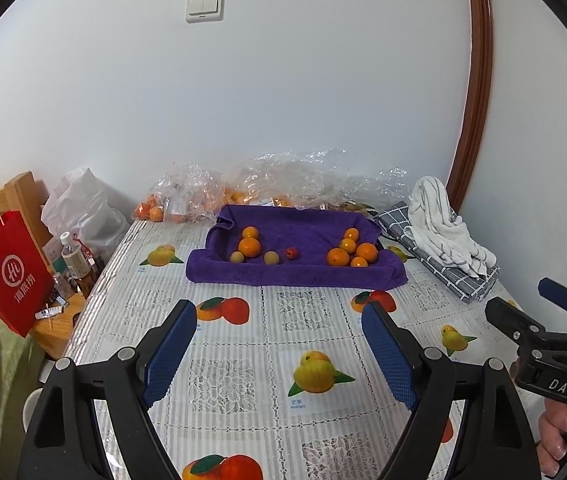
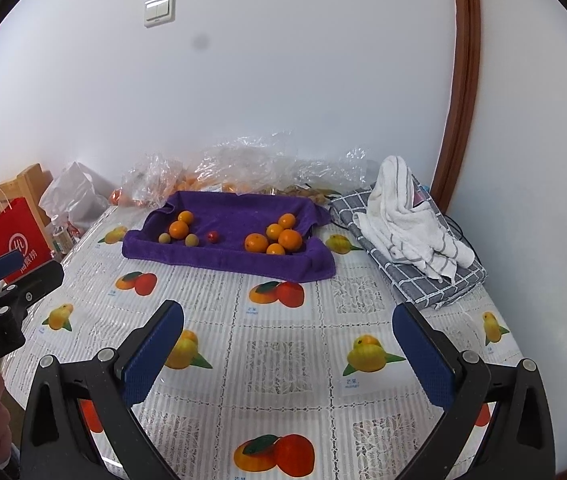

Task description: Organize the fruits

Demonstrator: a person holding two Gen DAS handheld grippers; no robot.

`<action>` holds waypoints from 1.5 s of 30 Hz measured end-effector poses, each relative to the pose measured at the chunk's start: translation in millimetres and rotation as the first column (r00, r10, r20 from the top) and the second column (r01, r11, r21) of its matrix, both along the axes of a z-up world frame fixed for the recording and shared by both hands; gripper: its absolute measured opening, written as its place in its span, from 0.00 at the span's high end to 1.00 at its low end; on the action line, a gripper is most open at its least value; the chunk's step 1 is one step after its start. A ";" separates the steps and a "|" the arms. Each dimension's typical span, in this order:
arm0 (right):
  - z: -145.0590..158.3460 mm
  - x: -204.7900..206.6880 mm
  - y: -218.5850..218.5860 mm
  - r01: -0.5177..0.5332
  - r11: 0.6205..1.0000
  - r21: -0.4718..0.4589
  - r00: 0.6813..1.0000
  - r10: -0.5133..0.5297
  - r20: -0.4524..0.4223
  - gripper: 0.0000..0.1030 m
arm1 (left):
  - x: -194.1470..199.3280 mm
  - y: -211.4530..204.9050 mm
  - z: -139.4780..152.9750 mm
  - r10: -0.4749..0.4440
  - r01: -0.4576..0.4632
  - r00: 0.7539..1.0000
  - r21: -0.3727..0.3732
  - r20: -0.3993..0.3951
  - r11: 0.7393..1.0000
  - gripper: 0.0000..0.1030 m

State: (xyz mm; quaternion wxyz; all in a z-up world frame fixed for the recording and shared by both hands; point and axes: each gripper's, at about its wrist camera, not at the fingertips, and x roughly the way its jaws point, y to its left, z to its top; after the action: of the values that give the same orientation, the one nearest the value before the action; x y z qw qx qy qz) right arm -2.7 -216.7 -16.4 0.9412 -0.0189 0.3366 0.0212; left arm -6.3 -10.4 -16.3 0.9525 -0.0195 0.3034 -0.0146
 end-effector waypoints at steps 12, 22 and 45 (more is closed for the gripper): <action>-2.7 -0.4 -6.6 0.006 1.000 0.016 1.000 -0.006 -0.007 0.00 | -4.1 -5.2 2.7 -0.006 0.006 1.000 0.011 0.003 1.000 0.19; -8.6 1.2 -7.4 0.002 1.000 0.022 1.000 -0.002 -0.019 0.00 | -3.5 -6.6 2.6 -0.007 0.007 1.000 0.014 -0.001 1.000 0.19; -11.5 1.1 -6.8 0.003 1.000 0.028 1.000 -0.002 -0.025 0.00 | -2.1 -8.1 4.1 -0.004 0.004 1.000 0.013 0.001 1.000 0.19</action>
State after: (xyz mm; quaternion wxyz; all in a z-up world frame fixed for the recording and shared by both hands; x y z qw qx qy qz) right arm -1.6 -223.5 -27.8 0.9372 -0.0048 0.3478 0.0250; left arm -8.4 -18.4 -12.2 0.9528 -0.0127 0.3030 -0.0147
